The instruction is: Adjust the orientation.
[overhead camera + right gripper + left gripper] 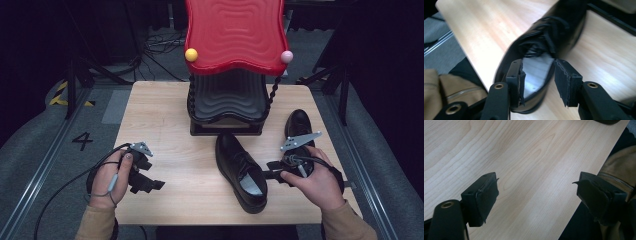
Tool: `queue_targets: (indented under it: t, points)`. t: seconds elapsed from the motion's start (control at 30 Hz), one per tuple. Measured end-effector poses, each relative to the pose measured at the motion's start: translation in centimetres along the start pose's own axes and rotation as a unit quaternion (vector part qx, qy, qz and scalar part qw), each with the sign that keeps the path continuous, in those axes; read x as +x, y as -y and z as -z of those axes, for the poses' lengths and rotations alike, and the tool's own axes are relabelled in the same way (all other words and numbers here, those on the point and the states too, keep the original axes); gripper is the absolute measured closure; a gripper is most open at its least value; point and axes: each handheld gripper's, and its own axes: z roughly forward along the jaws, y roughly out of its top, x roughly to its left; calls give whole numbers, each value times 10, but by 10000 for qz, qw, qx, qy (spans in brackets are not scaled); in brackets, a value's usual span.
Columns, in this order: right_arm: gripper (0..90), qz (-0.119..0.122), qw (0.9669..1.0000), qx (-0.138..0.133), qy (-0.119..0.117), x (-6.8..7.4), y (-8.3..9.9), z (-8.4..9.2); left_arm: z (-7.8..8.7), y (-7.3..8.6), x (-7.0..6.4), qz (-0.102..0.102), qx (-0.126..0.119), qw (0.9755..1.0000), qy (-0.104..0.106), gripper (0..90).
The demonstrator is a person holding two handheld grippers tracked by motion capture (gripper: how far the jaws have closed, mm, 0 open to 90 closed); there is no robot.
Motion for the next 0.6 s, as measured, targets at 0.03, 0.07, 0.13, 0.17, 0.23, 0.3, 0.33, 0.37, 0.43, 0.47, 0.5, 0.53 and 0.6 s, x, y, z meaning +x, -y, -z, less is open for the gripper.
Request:
queue_targets:
  t: [0.03,0.07,0.13,0.17,0.23,0.3,0.33,0.37,0.43,0.47,0.5,0.53,0.6]
  points:
    - [591,-152,9998,-87,99,-7,2,4,-1,0,0,-7,19,10000,0,180]
    - [593,-210,9995,-122,180,-11,3,6,-2,0,0,-34,62,10000,19,180]
    - [593,-298,9991,-161,249,-15,4,8,-1,-1,0,-35,54,10000,6,180]
    - [593,-381,9985,-198,332,-21,6,10,-1,-1,-1,-25,45,10000,-6,180]
    - [586,-536,9973,-242,440,-30,10,12,-1,-2,-1,-48,47,10000,-8,179]
    - [578,-660,9958,-286,567,-38,14,13,-3,-3,-1,-59,66,10000,-13,179]
    - [569,-711,9952,-286,602,-42,16,12,-4,-4,-2,-63,72,10000,-5,179]
    - [561,-765,9945,-278,655,-46,18,11,-5,-4,-2,-80,95,9999,-3,179]
    - [551,-851,9921,-315,863,-55,21,11,-6,-5,-3,-97,128,9999,0,179]
    - [542,-897,9913,-316,908,-58,23,11,-7,-5,-3,-95,130,9999,23,179]
    - [542,-897,9913,-316,908,-58,23,11,-7,-5,-3,-95,130,9999,23,180]
    - [537,-935,9899,-332,1010,-64,25,10,-7,-5,-3,-92,141,9999,19,180]
    - [533,-992,9877,-350,1159,-70,28,11,-7,-5,-3,-106,149,9998,26,180]
